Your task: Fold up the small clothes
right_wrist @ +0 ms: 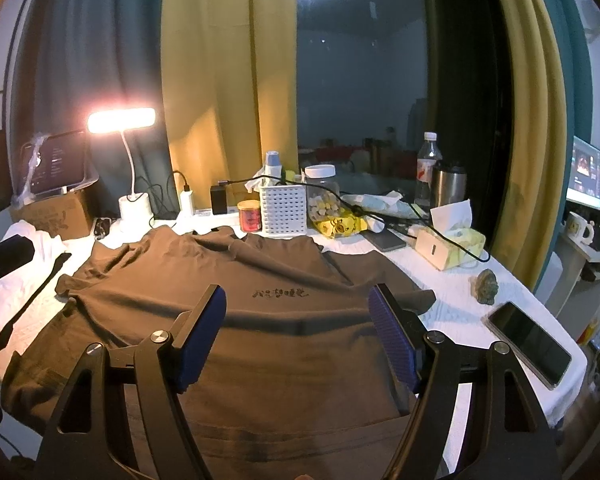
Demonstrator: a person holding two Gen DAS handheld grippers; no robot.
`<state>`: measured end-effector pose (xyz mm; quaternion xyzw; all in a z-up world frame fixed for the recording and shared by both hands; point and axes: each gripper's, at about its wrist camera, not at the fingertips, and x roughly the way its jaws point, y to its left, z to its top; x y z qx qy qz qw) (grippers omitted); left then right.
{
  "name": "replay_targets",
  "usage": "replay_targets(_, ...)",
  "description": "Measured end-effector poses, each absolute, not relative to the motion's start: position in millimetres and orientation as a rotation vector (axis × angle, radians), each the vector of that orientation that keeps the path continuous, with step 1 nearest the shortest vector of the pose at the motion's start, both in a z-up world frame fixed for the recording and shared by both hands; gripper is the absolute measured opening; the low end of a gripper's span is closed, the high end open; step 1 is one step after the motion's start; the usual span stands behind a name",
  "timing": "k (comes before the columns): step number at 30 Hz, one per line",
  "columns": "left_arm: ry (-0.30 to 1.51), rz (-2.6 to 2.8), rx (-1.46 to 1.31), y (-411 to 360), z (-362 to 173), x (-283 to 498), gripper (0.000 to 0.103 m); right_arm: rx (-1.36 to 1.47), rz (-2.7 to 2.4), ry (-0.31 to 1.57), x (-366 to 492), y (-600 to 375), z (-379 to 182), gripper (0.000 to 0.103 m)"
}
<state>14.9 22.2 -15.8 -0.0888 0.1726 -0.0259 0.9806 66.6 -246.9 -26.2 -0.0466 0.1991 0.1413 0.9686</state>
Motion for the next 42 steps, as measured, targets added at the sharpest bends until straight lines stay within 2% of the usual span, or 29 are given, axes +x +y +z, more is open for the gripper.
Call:
replay_targets(15, 0.357, 0.016, -0.128, 12.1, -11.6, 40.5, 0.102, -0.084, 0.266, 0.468, 111.2, -267.9, -24.8, 0.077)
replay_targets(26, 0.442, 0.035, -0.142, 5.8, -15.1, 84.6, 0.102, -0.1, 0.23, 0.538, 174.6, -299.9, -29.5, 0.077)
replay_targets(42, 0.523, 0.078, -0.128, 25.9, -33.0, 161.1, 0.102, -0.192, 0.284, 0.653, 284.7, -287.3, -61.1, 0.077)
